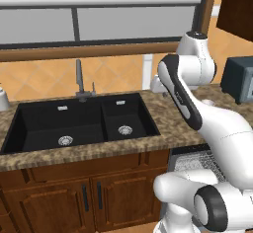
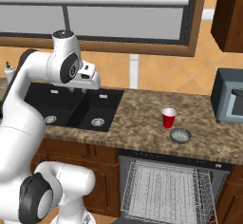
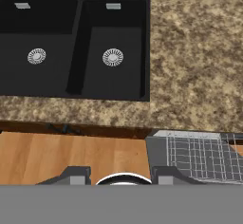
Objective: Pick up the cup and bowl from the counter, place them in the dishwasher, and close the dishwasher door.
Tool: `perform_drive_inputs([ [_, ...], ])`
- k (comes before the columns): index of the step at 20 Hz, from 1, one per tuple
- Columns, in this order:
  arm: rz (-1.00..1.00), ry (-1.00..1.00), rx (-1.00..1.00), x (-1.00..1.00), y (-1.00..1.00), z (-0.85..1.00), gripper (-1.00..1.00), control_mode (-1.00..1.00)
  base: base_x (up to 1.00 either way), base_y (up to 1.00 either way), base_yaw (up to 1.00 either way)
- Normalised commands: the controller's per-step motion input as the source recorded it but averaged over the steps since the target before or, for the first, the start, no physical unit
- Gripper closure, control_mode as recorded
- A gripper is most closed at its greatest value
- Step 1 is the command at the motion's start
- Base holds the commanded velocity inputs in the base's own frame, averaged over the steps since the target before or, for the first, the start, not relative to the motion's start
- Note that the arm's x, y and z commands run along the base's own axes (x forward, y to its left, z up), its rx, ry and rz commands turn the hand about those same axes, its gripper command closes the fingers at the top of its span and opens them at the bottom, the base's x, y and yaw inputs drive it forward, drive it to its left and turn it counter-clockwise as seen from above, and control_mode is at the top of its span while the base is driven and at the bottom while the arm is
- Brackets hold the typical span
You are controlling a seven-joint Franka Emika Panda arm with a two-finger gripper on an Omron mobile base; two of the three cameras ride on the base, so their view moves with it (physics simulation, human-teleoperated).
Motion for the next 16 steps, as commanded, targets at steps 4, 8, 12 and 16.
perform_drive_inputs([
  [4,0.0,0.0,0.0,-0.08,-0.02,0.0,-1.0,-1.0,0.0,0.0,0.0],
  [8,0.0,-0.16,0.0,-0.5,-0.4,-0.1,-1.0,-1.0,0.0,0.0,0.0],
  [12,0.0,-0.2,0.0,-0.47,-0.84,-0.25,-1.0,-1.0,0.0,0.0,0.0],
  [16,-0.02,-0.16,0.0,-0.39,-0.99,-0.12,-1.0,-1.0,0.0,0.0,0.0],
])
